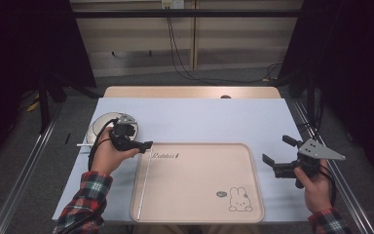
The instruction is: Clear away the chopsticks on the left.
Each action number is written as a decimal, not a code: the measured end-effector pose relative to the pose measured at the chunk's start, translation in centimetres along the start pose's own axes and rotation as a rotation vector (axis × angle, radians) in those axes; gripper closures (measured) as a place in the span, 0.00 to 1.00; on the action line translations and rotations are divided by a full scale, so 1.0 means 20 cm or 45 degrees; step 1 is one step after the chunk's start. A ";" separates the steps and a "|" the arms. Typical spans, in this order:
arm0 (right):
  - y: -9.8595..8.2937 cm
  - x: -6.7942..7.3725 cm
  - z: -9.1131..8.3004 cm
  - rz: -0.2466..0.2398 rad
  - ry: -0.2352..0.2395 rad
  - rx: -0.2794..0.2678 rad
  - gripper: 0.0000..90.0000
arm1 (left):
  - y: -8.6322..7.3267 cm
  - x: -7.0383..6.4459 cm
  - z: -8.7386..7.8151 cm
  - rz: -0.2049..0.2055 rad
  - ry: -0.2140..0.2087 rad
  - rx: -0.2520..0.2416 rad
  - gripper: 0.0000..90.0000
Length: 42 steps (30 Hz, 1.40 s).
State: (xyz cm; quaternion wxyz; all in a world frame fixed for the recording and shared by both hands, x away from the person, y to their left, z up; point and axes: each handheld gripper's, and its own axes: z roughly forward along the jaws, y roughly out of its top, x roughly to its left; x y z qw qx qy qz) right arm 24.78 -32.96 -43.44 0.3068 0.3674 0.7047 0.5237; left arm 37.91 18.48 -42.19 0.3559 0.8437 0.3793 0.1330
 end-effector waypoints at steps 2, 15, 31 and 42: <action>0.00 0.00 0.00 0.000 -0.002 0.003 0.00 | 0.00 0.00 0.01 0.015 -0.006 0.019 0.17; 0.00 0.00 0.00 0.003 0.008 0.004 0.00 | -0.01 0.04 0.03 0.211 0.007 0.159 0.26; 0.00 0.00 0.00 0.009 0.000 -0.002 0.00 | 0.00 0.02 0.08 0.458 -0.036 0.279 0.55; 0.00 0.00 0.00 0.003 0.014 -0.001 0.00 | -0.01 0.02 0.13 0.496 -0.024 0.285 0.74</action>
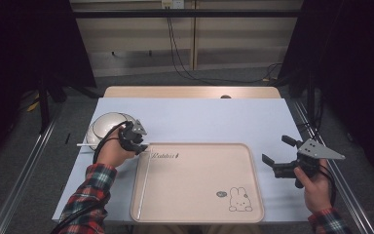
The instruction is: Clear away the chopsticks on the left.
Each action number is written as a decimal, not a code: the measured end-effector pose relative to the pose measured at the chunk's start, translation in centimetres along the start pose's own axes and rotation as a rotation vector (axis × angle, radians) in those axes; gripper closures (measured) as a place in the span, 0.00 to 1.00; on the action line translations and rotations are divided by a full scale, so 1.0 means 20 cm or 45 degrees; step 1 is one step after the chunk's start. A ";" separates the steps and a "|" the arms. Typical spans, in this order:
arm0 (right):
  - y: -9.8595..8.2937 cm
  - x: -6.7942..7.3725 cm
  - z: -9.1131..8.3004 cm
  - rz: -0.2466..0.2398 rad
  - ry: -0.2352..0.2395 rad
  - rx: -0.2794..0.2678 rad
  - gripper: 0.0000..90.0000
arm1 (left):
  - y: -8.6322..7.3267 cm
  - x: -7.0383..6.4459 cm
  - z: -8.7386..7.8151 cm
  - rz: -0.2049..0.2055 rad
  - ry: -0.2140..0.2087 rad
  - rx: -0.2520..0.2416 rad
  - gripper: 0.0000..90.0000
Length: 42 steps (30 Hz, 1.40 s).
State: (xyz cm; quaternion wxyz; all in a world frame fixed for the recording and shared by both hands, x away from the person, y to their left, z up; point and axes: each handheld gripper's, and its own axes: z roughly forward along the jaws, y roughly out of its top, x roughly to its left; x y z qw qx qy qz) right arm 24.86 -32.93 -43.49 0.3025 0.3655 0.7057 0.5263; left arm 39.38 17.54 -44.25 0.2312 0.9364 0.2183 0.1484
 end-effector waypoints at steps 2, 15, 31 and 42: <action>0.00 0.00 0.00 -0.002 -0.001 -0.001 0.00 | 0.00 0.00 0.01 -0.015 -0.015 -0.001 0.76; 0.00 -0.01 -0.01 0.009 -0.001 0.000 0.00 | 0.01 0.01 0.01 -0.243 0.034 -0.037 0.96; 0.00 -0.01 -0.01 0.024 -0.008 -0.016 0.00 | -0.03 0.09 -0.40 -0.744 0.035 -0.588 0.97; 0.00 -0.01 0.00 0.021 -0.022 -0.018 0.00 | -0.07 0.06 -0.51 -0.818 0.068 -0.793 0.97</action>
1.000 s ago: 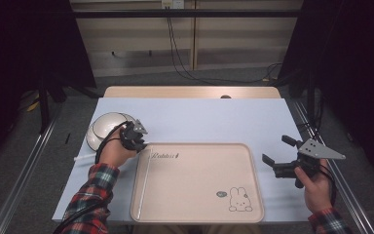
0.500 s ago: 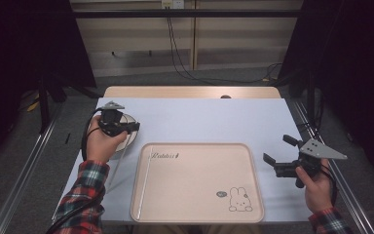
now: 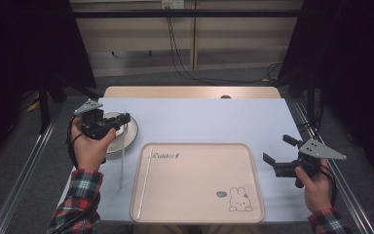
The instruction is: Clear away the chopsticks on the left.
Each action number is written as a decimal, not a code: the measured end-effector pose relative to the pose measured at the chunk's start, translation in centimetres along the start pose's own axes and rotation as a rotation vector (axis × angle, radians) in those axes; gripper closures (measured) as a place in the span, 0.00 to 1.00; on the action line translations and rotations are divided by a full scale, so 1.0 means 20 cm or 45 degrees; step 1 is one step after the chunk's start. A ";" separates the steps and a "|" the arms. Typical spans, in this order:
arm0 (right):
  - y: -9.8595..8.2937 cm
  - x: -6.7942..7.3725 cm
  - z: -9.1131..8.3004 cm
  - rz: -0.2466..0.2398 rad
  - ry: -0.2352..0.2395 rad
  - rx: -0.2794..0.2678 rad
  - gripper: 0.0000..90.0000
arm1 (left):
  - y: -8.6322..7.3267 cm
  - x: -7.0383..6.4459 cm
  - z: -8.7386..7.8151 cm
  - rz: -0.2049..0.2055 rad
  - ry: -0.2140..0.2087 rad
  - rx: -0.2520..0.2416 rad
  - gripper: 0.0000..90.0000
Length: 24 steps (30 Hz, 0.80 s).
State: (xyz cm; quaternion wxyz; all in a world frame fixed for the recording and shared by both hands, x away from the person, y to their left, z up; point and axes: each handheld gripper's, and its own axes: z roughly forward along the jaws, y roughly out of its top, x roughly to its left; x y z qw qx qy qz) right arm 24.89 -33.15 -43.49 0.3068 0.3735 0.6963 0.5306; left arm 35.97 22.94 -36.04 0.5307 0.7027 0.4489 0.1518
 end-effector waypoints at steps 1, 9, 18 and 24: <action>0.00 0.00 0.00 -0.003 0.000 0.000 0.00 | 0.00 0.00 -0.01 0.000 -0.002 -0.004 0.97; 0.00 0.00 -0.01 0.003 0.003 0.000 0.00 | 0.04 -0.05 -0.05 -0.040 -0.013 -0.065 0.97; 0.00 0.00 0.00 0.002 0.001 -0.001 0.00 | 0.05 -0.09 -0.07 -0.077 -0.034 -0.076 0.97; 0.00 0.00 0.00 -0.001 0.001 -0.003 0.00 | 0.03 -0.10 -0.06 -0.110 -0.032 -0.031 0.97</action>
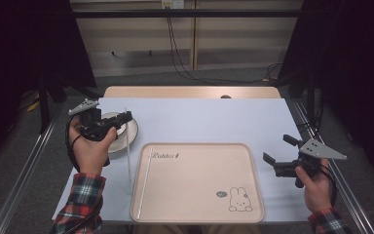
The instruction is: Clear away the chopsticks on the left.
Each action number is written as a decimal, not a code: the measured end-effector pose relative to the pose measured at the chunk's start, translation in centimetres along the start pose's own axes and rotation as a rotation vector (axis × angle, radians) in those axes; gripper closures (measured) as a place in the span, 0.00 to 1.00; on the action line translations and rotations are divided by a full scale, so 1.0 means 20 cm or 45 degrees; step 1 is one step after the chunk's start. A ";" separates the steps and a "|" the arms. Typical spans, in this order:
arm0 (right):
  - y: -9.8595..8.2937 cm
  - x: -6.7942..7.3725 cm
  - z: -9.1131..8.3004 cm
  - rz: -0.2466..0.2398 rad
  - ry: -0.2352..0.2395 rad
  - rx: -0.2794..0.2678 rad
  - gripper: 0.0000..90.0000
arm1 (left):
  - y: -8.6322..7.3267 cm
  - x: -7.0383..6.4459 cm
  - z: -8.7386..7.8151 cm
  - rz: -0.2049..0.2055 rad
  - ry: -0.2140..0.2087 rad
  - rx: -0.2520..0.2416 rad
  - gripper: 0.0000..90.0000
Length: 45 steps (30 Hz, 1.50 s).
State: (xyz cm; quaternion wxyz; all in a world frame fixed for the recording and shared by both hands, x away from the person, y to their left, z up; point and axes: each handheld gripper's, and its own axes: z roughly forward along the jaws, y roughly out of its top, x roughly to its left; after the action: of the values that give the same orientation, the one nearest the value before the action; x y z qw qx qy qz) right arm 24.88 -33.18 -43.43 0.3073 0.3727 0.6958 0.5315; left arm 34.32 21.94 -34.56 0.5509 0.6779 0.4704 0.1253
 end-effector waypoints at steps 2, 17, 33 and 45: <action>0.00 0.00 0.00 0.000 -0.002 0.004 0.00 | -0.02 0.00 0.01 -0.023 0.000 0.022 0.97; 0.00 0.00 0.00 -0.006 0.002 0.011 0.00 | -0.01 -0.03 0.01 -0.062 0.015 0.083 0.97; 0.00 0.00 0.01 -0.005 0.002 0.007 0.00 | -0.09 -0.04 0.08 -0.080 0.063 0.178 0.97; 0.00 0.01 0.01 -0.002 0.005 0.006 0.00 | -0.18 -0.05 0.15 -0.120 0.149 0.231 0.97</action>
State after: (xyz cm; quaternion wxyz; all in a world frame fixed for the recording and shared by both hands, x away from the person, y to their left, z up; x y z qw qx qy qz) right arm 24.91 -33.04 -43.47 0.3053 0.3720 0.6980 0.5303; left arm 34.12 19.12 -38.55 0.4640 0.6936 0.5426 0.0956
